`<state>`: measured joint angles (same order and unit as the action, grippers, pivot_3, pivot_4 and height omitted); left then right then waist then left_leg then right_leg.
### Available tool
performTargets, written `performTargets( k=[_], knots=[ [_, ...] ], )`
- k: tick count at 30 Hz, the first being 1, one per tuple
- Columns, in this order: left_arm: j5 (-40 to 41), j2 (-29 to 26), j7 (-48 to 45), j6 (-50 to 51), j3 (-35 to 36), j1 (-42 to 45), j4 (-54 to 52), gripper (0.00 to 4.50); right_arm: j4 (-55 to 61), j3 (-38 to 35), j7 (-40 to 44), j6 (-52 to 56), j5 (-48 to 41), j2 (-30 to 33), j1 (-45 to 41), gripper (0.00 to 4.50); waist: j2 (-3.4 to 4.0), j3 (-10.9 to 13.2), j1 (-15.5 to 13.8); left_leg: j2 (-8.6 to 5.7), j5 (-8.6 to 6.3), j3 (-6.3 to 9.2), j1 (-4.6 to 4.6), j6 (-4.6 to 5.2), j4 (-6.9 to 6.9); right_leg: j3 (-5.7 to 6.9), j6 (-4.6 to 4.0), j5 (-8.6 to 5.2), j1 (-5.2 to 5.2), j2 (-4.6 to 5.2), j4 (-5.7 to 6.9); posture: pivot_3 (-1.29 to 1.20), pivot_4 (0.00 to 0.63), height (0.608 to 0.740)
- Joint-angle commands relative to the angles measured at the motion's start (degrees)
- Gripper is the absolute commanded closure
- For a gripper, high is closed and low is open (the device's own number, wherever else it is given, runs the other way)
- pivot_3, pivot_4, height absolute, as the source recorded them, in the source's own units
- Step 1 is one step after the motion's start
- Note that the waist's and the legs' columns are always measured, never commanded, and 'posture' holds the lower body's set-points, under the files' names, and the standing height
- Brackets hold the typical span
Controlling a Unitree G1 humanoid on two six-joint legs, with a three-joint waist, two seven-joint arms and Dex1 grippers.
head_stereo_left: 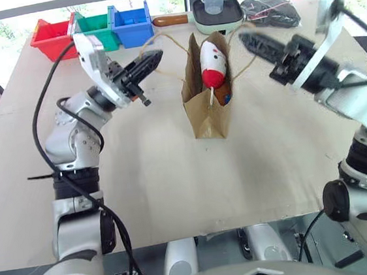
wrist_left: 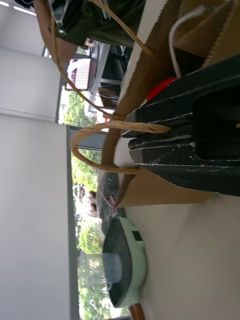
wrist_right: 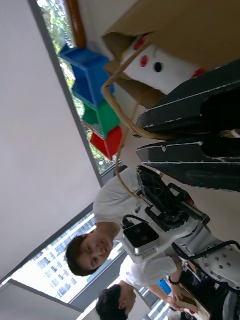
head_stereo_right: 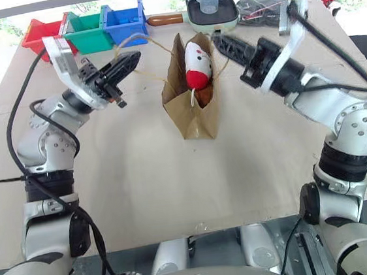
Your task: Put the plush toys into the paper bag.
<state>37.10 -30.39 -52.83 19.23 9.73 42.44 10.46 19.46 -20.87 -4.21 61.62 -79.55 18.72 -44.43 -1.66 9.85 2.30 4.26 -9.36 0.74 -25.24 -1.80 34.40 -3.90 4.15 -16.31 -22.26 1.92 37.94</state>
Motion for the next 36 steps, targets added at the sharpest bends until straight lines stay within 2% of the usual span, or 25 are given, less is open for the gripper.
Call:
performTargets(
  k=[1,3,5,10,12,15,16,18,19,20,24,25,26,27,29,32,33,36],
  knots=[
    [-0.12,-0.71,-1.19,-1.41,2.11,2.20,1.25,4.50,1.95,0.85,-2.17,-1.93,-1.99,2.26,-0.31,4.48,-0.05,-0.04,-0.03,0.00,0.00,0.00,0.01,0.00,-0.01,0.00,0.00,0.00,0.02,0.00,-0.03,0.00,0.150,0.740],
    [1.00,-0.26,-0.72,-0.38,3.06,4.36,1.60,4.50,2.00,0.79,-4.36,-3.51,-5.21,2.64,-2.48,4.48,-0.03,-0.02,-0.01,0.00,0.00,-0.03,-0.05,0.00,-0.01,-0.02,0.00,0.00,-0.01,0.01,-0.04,0.00,0.150,0.740],
    [-0.39,0.22,-0.56,-0.90,2.66,3.88,3.87,4.50,0.95,1.67,-3.82,-3.60,-3.40,3.38,0.33,4.48,-0.04,-0.03,-0.07,0.00,0.01,0.03,-0.48,0.01,0.11,0.01,0.01,0.02,-0.45,-0.01,0.09,0.00,0.150,0.740],
    [-2.78,0.84,-2.76,-1.72,0.27,-1.56,1.76,4.50,2.28,3.63,-1.90,-4.50,-2.60,4.75,7.37,4.48,-0.08,-0.06,-0.13,0.00,0.01,0.01,-0.50,0.01,0.12,0.00,0.01,0.02,-0.42,0.01,0.03,0.00,0.150,0.740],
    [-1.44,1.09,-2.40,0.38,0.67,-3.83,-0.43,4.50,4.87,4.65,-0.27,-4.30,-1.55,6.43,9.31,4.48,-0.08,-0.06,-0.13,-0.01,0.01,0.01,-0.52,0.01,0.14,0.00,0.01,0.02,-0.45,0.01,0.08,0.00,0.150,0.740],
    [-0.12,0.90,-2.10,2.78,1.59,-6.27,-2.62,4.50,7.75,4.43,1.72,-4.89,-2.21,8.73,11.76,3.77,-0.09,-0.07,-0.13,0.00,0.01,0.02,-0.50,0.01,0.14,0.00,0.01,0.02,-0.44,0.00,0.08,0.00,0.150,0.740],
    [0.69,0.73,-2.20,3.64,2.15,-6.57,-3.21,4.50,8.77,4.22,2.43,-4.95,-2.82,9.79,12.38,3.33,-0.09,-0.07,-0.18,0.00,0.01,0.02,-0.50,0.01,0.15,0.00,0.01,0.02,-0.44,0.01,0.08,0.00,0.150,0.740],
    [3.64,-1.25,-3.38,7.03,4.04,-7.95,-5.86,3.72,12.37,1.59,7.05,-3.74,-6.19,15.58,14.71,2.27,-0.08,-0.06,-0.29,0.00,0.01,0.03,-0.51,0.01,0.17,0.00,0.01,0.02,-0.43,0.01,0.07,0.00,0.150,0.740],
    [5.65,-2.39,-3.80,9.40,5.07,-8.93,-7.55,3.49,13.50,-0.07,8.61,-3.49,-9.23,18.31,16.01,2.05,-0.08,-0.05,-0.29,-0.01,0.01,0.03,-0.53,0.01,0.18,0.00,0.01,0.02,-0.43,0.01,0.06,0.00,0.150,0.740],
    [7.09,-3.17,-3.94,11.15,5.75,-9.62,-8.74,3.05,14.15,-0.97,9.63,-3.76,-11.44,20.36,17.04,2.04,-0.09,-0.05,-0.23,-0.01,0.01,0.03,-0.58,0.01,0.20,0.00,0.02,0.02,-0.43,0.01,0.04,0.00,0.150,0.740],
    [12.85,-7.34,-3.47,18.49,9.92,-15.26,-13.85,1.16,15.32,-8.07,15.76,-2.71,-20.94,30.82,23.98,2.04,-0.10,-0.06,-0.15,0.00,0.00,0.03,-0.44,0.02,0.19,-0.01,0.02,0.01,-0.34,0.01,0.04,0.00,0.150,0.740],
    [13.81,-8.74,-4.28,19.83,10.90,-17.40,-15.18,0.87,15.63,-9.83,17.49,-1.94,-21.05,33.14,26.19,2.04,-0.10,-0.06,-0.11,0.01,0.00,0.03,-0.43,0.02,0.20,-0.01,0.01,0.01,-0.33,0.01,0.05,0.00,0.150,0.740],
    [14.51,-9.77,-4.82,20.78,11.57,-18.85,-16.04,0.38,15.84,-10.85,18.68,-1.76,-21.14,34.97,27.86,2.04,-0.10,-0.06,-0.09,0.01,0.00,0.03,-0.42,0.02,0.21,-0.02,0.01,0.01,-0.32,0.01,0.05,0.00,0.150,0.740],
    [15.31,-10.54,-5.45,21.65,11.72,-21.65,-18.44,0.11,17.87,-9.28,21.17,-1.33,-16.04,36.92,29.82,2.28,-0.10,-0.06,-0.03,0.01,0.00,0.03,-0.42,0.02,0.21,-0.02,0.01,0.01,-0.31,0.01,0.05,0.00,0.150,0.740],
    [15.34,-10.97,-5.90,21.76,10.60,-25.51,-22.24,0.00,20.53,-3.62,24.30,-2.77,-6.45,38.37,31.63,2.91,-0.11,-0.09,0.00,0.02,0.00,0.00,-0.38,0.02,0.23,-0.05,0.01,0.01,-0.31,0.01,0.05,0.00,0.150,0.740],
    [11.91,-8.57,-3.32,19.39,6.31,-29.14,-26.82,0.00,20.03,15.56,26.66,-10.69,16.06,34.09,28.97,4.29,-0.18,-0.14,-0.08,0.07,0.00,0.04,-0.37,0.01,0.43,-0.01,-0.01,0.00,-0.29,-0.02,0.08,0.00,0.150,0.740],
    [11.35,-7.86,-2.29,19.07,5.59,-29.51,-27.49,0.00,19.21,19.80,27.44,-12.89,21.45,32.73,28.12,4.41,-0.11,-0.10,-0.12,0.07,0.01,0.03,-0.35,0.00,0.55,-0.02,-0.22,-0.10,-0.28,-0.01,0.06,0.00,0.150,0.740],
    [6.71,-4.16,2.34,16.18,1.33,-30.65,-30.17,0.00,11.39,30.98,29.20,-22.04,35.03,22.81,23.22,4.41,-0.10,-0.09,-0.29,0.04,0.01,-0.07,-0.45,-0.01,0.79,-0.16,-0.25,-0.06,-0.29,0.00,0.05,0.00,0.150,0.740]
  ],
)
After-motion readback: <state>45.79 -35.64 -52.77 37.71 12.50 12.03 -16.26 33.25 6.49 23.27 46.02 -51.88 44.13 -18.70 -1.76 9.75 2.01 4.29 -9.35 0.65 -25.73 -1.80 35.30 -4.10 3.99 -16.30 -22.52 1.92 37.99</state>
